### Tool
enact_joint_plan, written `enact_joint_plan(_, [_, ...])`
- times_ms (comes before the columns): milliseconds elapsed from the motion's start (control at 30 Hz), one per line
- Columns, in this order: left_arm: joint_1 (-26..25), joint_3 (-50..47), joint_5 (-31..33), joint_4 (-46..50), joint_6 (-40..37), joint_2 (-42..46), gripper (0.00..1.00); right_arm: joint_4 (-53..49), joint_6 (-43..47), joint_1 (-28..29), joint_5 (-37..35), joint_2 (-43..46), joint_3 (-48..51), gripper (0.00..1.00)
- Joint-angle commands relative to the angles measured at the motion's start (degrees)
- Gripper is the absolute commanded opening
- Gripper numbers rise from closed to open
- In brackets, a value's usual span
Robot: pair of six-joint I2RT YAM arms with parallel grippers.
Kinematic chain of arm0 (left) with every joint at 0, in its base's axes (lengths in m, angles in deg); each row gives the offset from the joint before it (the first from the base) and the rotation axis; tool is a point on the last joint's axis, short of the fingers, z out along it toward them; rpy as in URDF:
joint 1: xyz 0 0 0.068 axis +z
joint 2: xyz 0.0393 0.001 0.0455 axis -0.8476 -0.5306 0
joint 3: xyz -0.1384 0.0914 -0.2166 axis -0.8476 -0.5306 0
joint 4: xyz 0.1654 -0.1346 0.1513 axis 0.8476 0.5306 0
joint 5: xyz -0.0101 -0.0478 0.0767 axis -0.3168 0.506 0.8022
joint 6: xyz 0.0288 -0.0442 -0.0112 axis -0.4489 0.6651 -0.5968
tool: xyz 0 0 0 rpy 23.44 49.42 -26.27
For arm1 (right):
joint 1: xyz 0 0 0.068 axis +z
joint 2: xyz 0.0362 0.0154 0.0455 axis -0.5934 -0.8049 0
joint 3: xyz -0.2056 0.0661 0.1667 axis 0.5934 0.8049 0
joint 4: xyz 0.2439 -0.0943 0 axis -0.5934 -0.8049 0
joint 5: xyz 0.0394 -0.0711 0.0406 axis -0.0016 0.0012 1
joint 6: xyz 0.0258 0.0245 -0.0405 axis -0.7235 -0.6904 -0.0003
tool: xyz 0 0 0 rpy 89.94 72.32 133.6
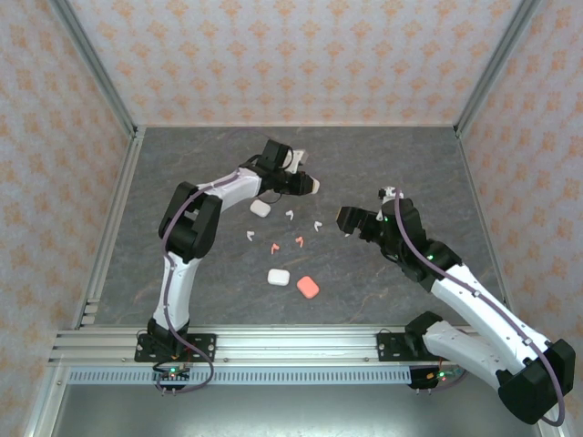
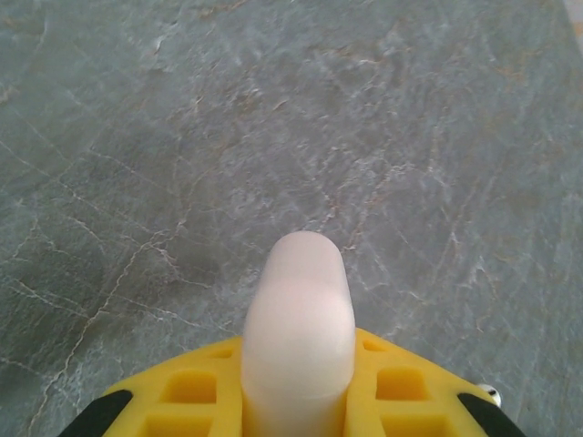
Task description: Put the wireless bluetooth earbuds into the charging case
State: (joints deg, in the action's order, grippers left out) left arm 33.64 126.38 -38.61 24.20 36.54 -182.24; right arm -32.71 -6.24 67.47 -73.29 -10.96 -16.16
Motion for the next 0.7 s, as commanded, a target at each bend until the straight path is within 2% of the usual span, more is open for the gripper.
enact_joint_plan(0, [0.50,4.05,-0.13,4.43,1.69,-0.88,0.00,-0.86,0.04,-0.22,-2.09,-0.06,1.02,0.99])
enact_joint_plan(67, [0.72,4.65,-0.24,4.69,2.44,-1.82,0.00,-0.91,0.13,-0.22,-2.11,-0.10,1.05,0.99])
enact_joint_plan(267, [1.15,4.92,-0.85,4.60,4.07,-3.56,0.12,-1.47,0.48,-0.21,-2.30,-0.06,0.79,0.99])
enact_joint_plan(433, [1.29,4.92,-0.39,5.16,4.54,-4.56,0.15,-2.75,0.80,-0.20,-2.37,-0.06,0.52,0.99])
enact_joint_plan(667, [1.90,4.76,0.27,6.59,3.97,-4.82,0.39,-2.73,0.07,-0.18,-3.23,0.05,0.51,0.99])
